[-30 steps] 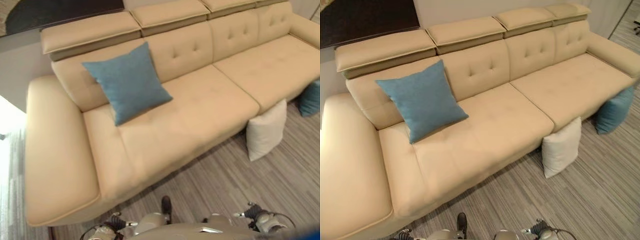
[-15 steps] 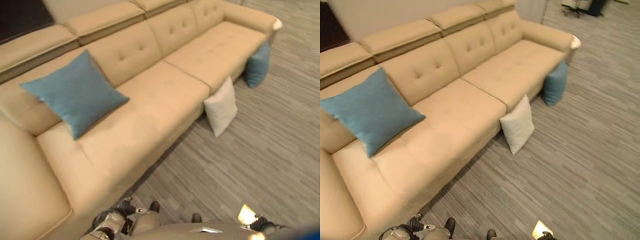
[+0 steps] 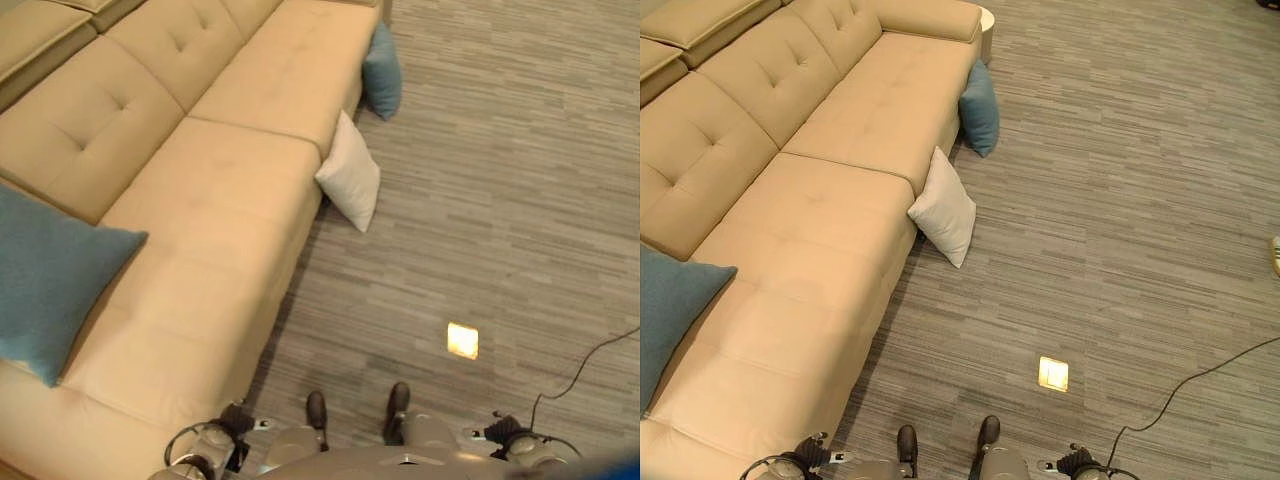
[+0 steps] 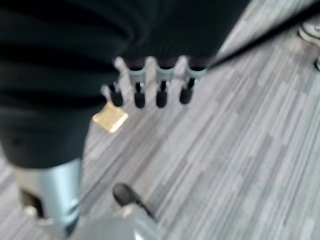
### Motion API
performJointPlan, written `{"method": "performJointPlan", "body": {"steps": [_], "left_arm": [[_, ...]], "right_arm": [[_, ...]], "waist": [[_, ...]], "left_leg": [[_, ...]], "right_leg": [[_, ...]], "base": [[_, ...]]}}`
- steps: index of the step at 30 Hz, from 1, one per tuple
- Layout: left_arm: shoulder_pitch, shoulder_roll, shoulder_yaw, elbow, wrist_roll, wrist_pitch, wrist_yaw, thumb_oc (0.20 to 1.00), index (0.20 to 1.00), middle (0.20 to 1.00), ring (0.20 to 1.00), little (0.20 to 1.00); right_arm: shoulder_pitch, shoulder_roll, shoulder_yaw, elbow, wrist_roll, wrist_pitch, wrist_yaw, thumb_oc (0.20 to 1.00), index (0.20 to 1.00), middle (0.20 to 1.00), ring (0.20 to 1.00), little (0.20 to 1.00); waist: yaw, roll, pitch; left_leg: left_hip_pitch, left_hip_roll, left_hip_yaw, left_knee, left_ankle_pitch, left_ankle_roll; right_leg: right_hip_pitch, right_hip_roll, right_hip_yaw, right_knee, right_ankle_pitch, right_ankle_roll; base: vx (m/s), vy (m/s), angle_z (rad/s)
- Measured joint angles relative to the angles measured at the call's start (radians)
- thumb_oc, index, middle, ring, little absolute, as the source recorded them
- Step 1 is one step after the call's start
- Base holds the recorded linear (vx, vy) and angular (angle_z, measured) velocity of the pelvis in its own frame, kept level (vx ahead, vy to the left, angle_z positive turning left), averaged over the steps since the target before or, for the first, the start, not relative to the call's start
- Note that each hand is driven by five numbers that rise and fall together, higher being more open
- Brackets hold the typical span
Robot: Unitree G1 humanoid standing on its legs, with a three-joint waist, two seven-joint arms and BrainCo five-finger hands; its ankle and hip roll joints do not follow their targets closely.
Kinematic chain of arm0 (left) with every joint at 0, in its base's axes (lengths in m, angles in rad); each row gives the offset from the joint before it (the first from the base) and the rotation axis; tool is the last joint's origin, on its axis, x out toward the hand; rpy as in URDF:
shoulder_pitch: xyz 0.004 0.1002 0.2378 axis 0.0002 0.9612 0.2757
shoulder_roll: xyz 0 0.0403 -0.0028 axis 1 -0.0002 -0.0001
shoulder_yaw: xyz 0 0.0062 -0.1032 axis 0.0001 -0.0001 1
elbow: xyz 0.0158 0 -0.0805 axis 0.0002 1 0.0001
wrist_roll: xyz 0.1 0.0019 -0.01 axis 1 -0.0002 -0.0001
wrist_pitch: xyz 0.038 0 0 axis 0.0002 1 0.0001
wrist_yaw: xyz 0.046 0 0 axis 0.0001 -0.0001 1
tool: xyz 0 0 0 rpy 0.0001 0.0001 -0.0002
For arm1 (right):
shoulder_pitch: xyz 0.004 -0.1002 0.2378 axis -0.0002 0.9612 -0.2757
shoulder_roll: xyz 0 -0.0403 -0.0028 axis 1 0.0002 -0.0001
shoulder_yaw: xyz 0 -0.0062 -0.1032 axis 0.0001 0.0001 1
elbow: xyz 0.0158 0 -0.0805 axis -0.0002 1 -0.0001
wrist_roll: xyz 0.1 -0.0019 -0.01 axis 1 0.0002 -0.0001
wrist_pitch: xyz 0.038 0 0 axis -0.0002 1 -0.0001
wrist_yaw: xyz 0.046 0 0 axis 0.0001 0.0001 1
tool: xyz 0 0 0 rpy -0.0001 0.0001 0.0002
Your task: Pick up all the scattered cushions and arrange them neatly on the sofa.
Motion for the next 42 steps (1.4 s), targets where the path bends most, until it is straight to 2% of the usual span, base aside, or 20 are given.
{"method": "performJointPlan", "body": {"steps": [3,5,7,10,14,18,19,20,22,24,25,27,28,29,33,35,36,38,40,42], "left_arm": [[-0.012,-0.016,-0.019,0.012,0.000,-0.001,0.000,1.000,1.000,1.000,1.000,1.000],[-0.046,-0.025,-0.019,0.016,-0.001,-0.003,0.000,1.000,1.000,1.000,1.000,1.000],[-0.036,-0.028,-0.021,-0.025,-0.009,-0.010,0.000,1.000,1.000,1.000,1.000,1.000],[-0.031,-0.042,-0.021,-0.022,-0.010,-0.008,-0.001,1.000,1.000,1.000,1.000,1.000],[-0.047,-0.047,-0.018,-0.021,-0.020,-0.010,0.000,1.000,1.000,1.000,1.000,1.000],[-0.022,-0.039,-0.017,-0.011,-0.021,-0.008,-0.001,1.000,1.000,1.000,1.000,1.000],[-0.013,-0.041,-0.019,0.004,-0.019,-0.007,-0.001,1.000,1.000,1.000,1.000,1.000],[-0.016,-0.037,-0.019,0.021,-0.019,-0.004,-0.001,1.000,1.000,1.000,1.000,1.000],[-0.040,-0.032,-0.019,0.016,-0.019,-0.002,-0.001,1.000,1.000,1.000,1.000,1.000],[-0.050,-0.021,-0.043,0.003,-0.019,-0.004,0.001,1.000,1.000,1.000,1.000,1.000],[-0.069,-0.011,-0.055,-0.001,-0.021,-0.001,0.001,1.000,1.000,1.000,1.000,1.000],[-0.086,-0.019,-0.055,-0.001,-0.021,-0.001,0.001,1.000,1.000,1.000,1.000,1.000],[-0.094,-0.019,-0.055,-0.003,-0.021,-0.003,0.001,1.000,1.000,1.000,1.000,1.000],[-0.087,-0.016,-0.052,-0.010,-0.021,-0.005,0.003,1.000,1.000,1.000,1.000,1.000],[-0.058,-0.027,-0.017,0.062,-0.019,0.005,0.001,1.000,1.000,1.000,1.000,1.000],[-0.041,-0.035,-0.017,0.060,-0.016,-0.003,0.001,1.000,1.000,1.000,1.000,1.000],[-0.028,-0.041,-0.017,0.060,-0.017,-0.003,0.002,1.000,1.000,1.000,1.000,1.000],[-0.024,-0.061,-0.016,0.056,-0.017,-0.004,-0.002,1.000,1.000,1.000,1.000,1.000],[-0.033,-0.058,-0.006,0.056,-0.017,-0.008,0.001,1.000,1.000,1.000,1.000,1.000],[-0.049,-0.058,0.012,0.051,-0.020,-0.008,0.000,1.000,1.000,1.000,1.000,1.000]], "right_arm": [[-0.002,-0.008,-0.013,-0.003,0.018,-0.009,-0.004,1.000,1.000,1.000,1.000,1.000],[-0.008,-0.008,-0.024,-0.003,0.023,-0.016,-0.007,1.000,1.000,1.000,1.000,1.000],[-0.017,-0.015,0.003,0.000,0.037,-0.015,-0.015,1.000,1.000,1.000,1.000,1.000],[-0.034,-0.012,0.038,0.008,0.037,-0.015,-0.017,1.000,1.000,1.000,1.000,1.000],[-0.063,-0.012,0.049,0.044,0.037,-0.011,-0.024,1.000,1.000,1.000,1.000,1.000],[-0.047,-0.011,0.050,0.056,0.037,-0.014,-0.024,1.000,1.000,1.000,1.000,1.000],[-0.027,-0.012,0.050,0.059,0.036,-0.013,-0.023,1.000,1.000,1.000,1.000,1.000],[-0.021,0.001,0.050,0.079,0.036,-0.012,-0.020,1.000,1.000,1.000,1.000,1.000],[-0.004,0.007,0.048,0.071,0.036,-0.010,-0.013,1.000,1.000,1.000,1.000,1.000],[-0.002,0.004,0.032,0.027,0.035,-0.009,-0.005,1.000,1.000,1.000,1.000,1.000],[-0.016,0.000,0.039,-0.004,0.035,-0.007,-0.003,1.000,1.000,1.000,1.000,1.000],[-0.027,-0.002,0.042,-0.009,0.035,-0.007,-0.002,1.000,1.000,1.000,1.000,1.000],[-0.028,-0.003,0.048,-0.015,0.036,-0.008,-0.006,1.000,1.000,1.000,1.000,1.000],[-0.027,-0.007,0.047,-0.013,0.035,-0.005,-0.003,1.000,1.000,1.000,1.000,1.000],[-0.024,-0.001,0.040,-0.023,0.034,-0.003,-0.003,1.000,1.000,1.000,1.000,1.000],[0.006,0.009,0.043,0.001,0.033,0.004,-0.002,1.000,1.000,1.000,1.000,1.000],[0.014,0.011,0.041,0.007,0.032,0.006,-0.001,1.000,1.000,1.000,1.000,1.000],[0.024,0.003,0.032,0.008,0.032,0.006,-0.002,1.000,1.000,1.000,1.000,1.000],[-0.026,-0.013,0.030,-0.020,0.028,-0.010,-0.005,1.000,1.000,1.000,1.000,1.000],[-0.053,-0.010,0.032,-0.026,0.029,-0.019,-0.006,1.000,1.000,1.000,1.000,1.000]], "waist": [[-0.004,0.000,-0.005],[0.006,-0.032,0.009],[0.029,-0.030,0.015],[0.026,-0.021,0.012],[0.060,-0.005,0.036],[0.076,-0.022,-0.005],[0.072,-0.027,-0.030],[0.069,-0.042,-0.042],[0.068,-0.038,-0.044],[0.060,-0.030,-0.042],[0.055,-0.019,-0.029],[0.048,0.018,-0.006],[0.033,0.023,-0.001],[0.038,0.017,0.000],[-0.006,-0.011,0.006],[-0.004,-0.019,0.000],[-0.007,-0.026,-0.006],[0.003,-0.025,-0.008],[0.032,-0.014,-0.009],[0.046,-0.028,0.003]], "left_leg": [[-0.042,0.033,-0.047,0.132,-0.016,-0.034],[-0.175,0.024,-0.072,0.416,0.018,-0.089],[-0.271,-0.013,-0.155,0.567,-0.029,-0.089],[-0.272,-0.096,-0.174,0.289,-0.007,-0.064],[-0.277,-0.122,-0.211,-0.050,0.103,-0.077],[-0.262,-0.125,-0.199,0.068,0.127,-0.026],[-0.224,-0.121,-0.195,0.060,0.138,0.004],[-0.188,-0.140,-0.171,0.039,0.135,0.073],[-0.124,-0.141,-0.150,0.011,0.104,0.109],[-0.072,-0.148,-0.154,-0.006,0.078,0.126],[-0.041,-0.168,-0.151,0.003,0.039,0.149],[0.018,-0.166,-0.161,-0.019,0.022,0.139],[0.045,-0.173,-0.180,-0.015,-0.021,0.106],[0.061,-0.177,-0.178,-0.015,-0.028,0.118],[0.165,-0.176,-0.233,0.001,-0.155,0.077],[0.230,-0.168,-0.247,0.021,-0.180,0.039],[0.241,-0.172,-0.246,0.060,-0.185,0.031],[0.164,-0.174,-0.225,0.336,-0.195,-0.006],[-0.045,-0.122,-0.204,0.711,-0.169,-0.048],[-0.199,-0.087,-0.206,0.908,-0.108,-0.055]], "right_leg": [[0.048,0.038,-0.002,-0.028,-0.026,-0.041],[0.065,0.033,0.009,-0.040,-0.045,-0.082],[0.102,0.062,0.060,-0.067,-0.033,-0.115],[0.151,0.086,0.069,-0.145,-0.004,-0.135],[0.226,0.158,0.165,-0.195,-0.043,-0.131],[0.341,0.158,0.228,-0.195,-0.124,-0.120],[0.370,0.153,0.245,-0.192,-0.150,-0.095],[0.376,0.126,0.243,-0.144,-0.178,-0.056],[0.284,0.108,0.237,0.105,-0.210,0.006],[0.081,0.055,0.219,0.515,-0.249,0.082],[-0.101,-0.017,0.199,0.753,-0.229,0.112],[-0.160,-0.063,0.117,0.638,-0.243,0.080],[-0.198,-0.068,0.101,0.531,-0.237,0.077],[-0.220,-0.067,0.082,0.435,-0.207,0.071],[-0.245,-0.009,0.087,-0.089,0.038,0.057],[-0.203,0.012,0.076,-0.039,0.072,0.014],[-0.172,0.013,0.093,-0.044,0.135,-0.045],[-0.092,0.013,0.107,-0.062,0.170,-0.106],[-0.008,0.058,0.113,-0.112,0.112,-0.171],[0.032,0.074,0.114,-0.121,0.077,-0.195]], "base": [[0.13,-0.239,0.14],[0.15,-0.143,0.11],[0.21,-0.083,-0.54],[0.23,-0.036,-0.58],[0.37,0.004,-0.62],[0.35,0.095,-0.78],[0.29,0.110,-0.37],[0.33,0.136,-0.40],[0.22,0.104,-0.46],[0.28,0.068,-0.30],[0.29,0.022,-0.02],[0.31,-0.066,0.19],[0.44,-0.171,0.34],[0.35,-0.166,0.30],[0.49,-0.297,0.23],[0.34,-0.309,0.68],[0.11,-0.159,0.57],[0.10,-0.180,0.39],[0.19,-0.313,-0.01],[0.24,-0.192,-0.12]]}}
